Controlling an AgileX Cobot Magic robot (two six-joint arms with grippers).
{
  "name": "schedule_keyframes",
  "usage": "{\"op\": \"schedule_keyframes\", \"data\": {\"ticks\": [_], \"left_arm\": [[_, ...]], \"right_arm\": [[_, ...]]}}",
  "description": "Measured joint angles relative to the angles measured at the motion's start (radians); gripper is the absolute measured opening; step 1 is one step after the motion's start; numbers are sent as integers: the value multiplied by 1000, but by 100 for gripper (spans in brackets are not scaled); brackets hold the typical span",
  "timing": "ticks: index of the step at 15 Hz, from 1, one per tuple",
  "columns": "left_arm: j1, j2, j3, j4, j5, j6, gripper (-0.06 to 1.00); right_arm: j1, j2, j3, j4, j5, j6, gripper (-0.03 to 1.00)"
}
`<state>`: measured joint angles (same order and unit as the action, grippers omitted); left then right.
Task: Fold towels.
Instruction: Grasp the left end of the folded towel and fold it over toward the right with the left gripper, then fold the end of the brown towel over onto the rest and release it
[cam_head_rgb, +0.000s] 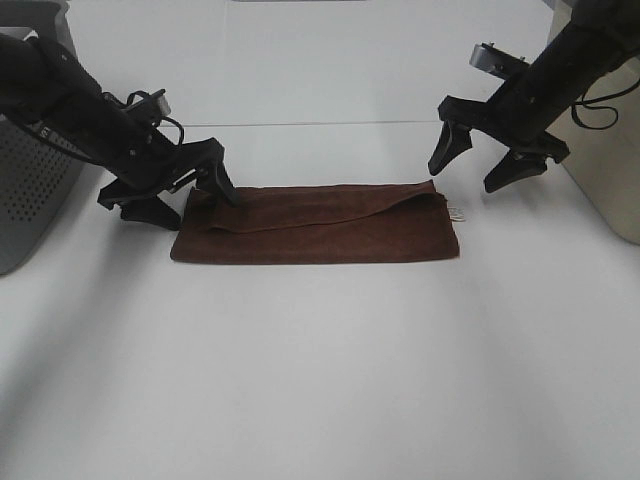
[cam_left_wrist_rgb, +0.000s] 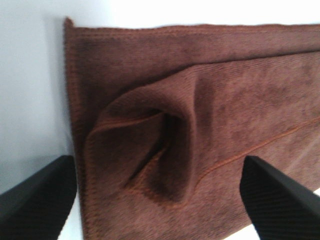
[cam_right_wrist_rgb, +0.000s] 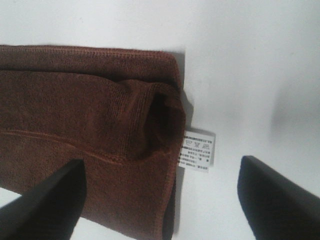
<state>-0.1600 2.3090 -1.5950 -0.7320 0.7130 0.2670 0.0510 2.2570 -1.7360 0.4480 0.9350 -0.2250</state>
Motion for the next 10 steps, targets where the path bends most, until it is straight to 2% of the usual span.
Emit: {"op": "schedule_keyframes", "data": {"ticks": [1, 3, 4, 5, 6, 7, 8, 9, 10], "left_arm": [[0, 9, -1, -31, -1, 3, 78], [0, 21, -1, -66, -1, 1, 61], [0, 28, -1, -65, 0, -9, 46], [0, 33, -1, -52, 0, -16, 25], [0, 34, -1, -33, 1, -17, 9], [0, 34, -1, -15, 1, -18, 5], [0, 29, -1, 6, 2, -23, 5], [0, 17, -1, 55, 10, -39, 5], [0, -8, -1, 141, 21, -83, 5]], "right_arm": [[0, 0, 0, 0, 0, 0, 78], [0, 0, 0, 0, 0, 0, 78], [0, 0, 0, 0, 0, 0, 78], [0, 0, 0, 0, 0, 0, 78], [0, 0, 0, 0, 0, 0, 78], [0, 0, 0, 0, 0, 0, 78], [0, 0, 0, 0, 0, 0, 78], [0, 0, 0, 0, 0, 0, 78], [0, 0, 0, 0, 0, 0, 78]]}}
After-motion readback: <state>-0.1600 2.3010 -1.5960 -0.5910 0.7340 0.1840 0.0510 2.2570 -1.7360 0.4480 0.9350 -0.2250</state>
